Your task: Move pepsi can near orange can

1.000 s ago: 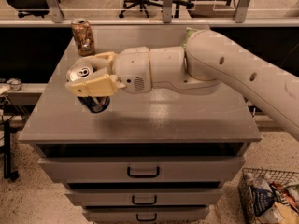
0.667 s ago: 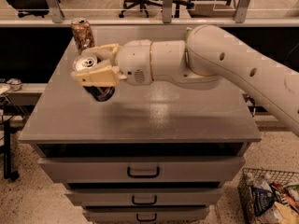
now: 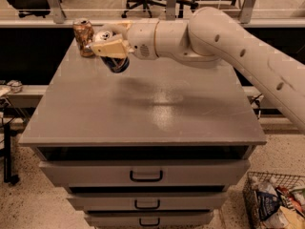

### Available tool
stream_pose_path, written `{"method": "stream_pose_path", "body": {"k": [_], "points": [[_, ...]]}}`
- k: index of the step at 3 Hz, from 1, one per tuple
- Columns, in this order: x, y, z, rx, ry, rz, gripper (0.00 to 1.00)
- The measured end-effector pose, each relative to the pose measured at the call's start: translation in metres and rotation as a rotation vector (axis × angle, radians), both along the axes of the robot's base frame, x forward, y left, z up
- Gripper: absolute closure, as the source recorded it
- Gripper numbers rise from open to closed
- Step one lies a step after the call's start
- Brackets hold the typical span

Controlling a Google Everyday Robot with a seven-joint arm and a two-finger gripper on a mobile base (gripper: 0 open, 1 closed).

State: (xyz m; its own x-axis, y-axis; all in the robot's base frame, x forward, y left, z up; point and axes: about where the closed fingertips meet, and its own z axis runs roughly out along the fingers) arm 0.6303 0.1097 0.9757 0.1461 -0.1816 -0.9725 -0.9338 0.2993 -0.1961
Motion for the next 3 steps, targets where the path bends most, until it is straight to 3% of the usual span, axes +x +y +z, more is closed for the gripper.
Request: {"method": "stream_pose_path", "body": {"k": [2, 3], "points": [[0.092, 0.022, -0.022, 0.081, 0.015, -0.075, 1.0], [0.122, 0.03, -0.034, 0.101, 0.035, -0.101, 1.0]]}}
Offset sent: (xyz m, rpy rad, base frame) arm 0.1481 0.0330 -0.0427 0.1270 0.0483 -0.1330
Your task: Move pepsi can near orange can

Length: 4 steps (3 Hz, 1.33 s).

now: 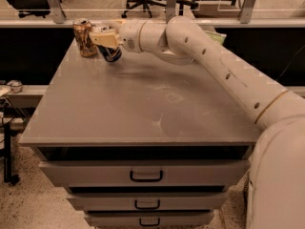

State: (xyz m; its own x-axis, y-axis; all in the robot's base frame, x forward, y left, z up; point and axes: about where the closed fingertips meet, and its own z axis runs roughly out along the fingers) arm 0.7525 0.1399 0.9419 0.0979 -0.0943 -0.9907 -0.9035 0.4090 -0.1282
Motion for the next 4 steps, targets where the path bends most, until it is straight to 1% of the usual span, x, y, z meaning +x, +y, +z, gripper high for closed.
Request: {"method": "stream_pose_path", "body": {"k": [1, 2, 3, 4], "points": [[0.021, 0.001, -0.001, 0.018, 0.003, -0.031, 0.85], [0.039, 0.001, 0.002, 0.033, 0.003, -0.06, 0.53], [0.047, 0.002, -0.003, 0.043, 0.02, -0.071, 0.3], [0.054, 0.007, -0.012, 0.053, 0.046, -0.065, 0.06]]}}
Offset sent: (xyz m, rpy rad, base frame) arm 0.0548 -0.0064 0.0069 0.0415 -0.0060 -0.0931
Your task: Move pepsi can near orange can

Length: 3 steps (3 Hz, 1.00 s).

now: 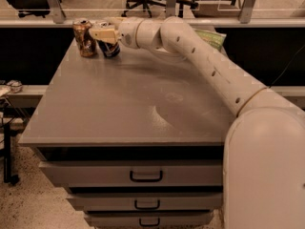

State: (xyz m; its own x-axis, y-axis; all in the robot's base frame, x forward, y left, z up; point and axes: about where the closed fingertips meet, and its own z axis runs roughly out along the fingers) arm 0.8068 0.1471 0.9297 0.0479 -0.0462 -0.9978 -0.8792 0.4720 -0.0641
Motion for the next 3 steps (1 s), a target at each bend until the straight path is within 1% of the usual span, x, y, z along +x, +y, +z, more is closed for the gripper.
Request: {"method": "stream_pose_path", "body": {"k": [1, 3], "points": [[0.0056, 0.0041, -0.0054, 0.005, 0.016, 0.008, 0.0], [0.0079, 0.0062, -0.0082, 0.007, 0.025, 0.013, 0.0]]}}
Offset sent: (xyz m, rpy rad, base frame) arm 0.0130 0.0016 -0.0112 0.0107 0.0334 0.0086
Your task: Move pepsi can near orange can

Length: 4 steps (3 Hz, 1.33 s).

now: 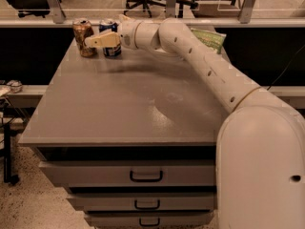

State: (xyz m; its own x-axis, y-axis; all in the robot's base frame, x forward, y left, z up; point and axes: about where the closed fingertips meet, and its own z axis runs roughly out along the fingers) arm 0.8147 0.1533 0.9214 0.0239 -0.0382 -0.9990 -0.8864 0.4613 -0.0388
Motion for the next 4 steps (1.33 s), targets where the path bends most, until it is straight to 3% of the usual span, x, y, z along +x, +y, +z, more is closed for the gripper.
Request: {"method": "stream_pose_path", "body": {"k": [1, 2, 3, 4], "points": [[-0.026, -0.02, 0.026, -0.086, -0.038, -0.02, 0.0], [-0.08, -0.063, 0.065, -0.249, -0.097, -0.026, 0.0], [-0.144, -0.106, 0.127, -0.398, -0.211, -0.011, 0.0], [-0.144, -0.106, 0.127, -0.398, -0.211, -0.011, 0.0]]}}
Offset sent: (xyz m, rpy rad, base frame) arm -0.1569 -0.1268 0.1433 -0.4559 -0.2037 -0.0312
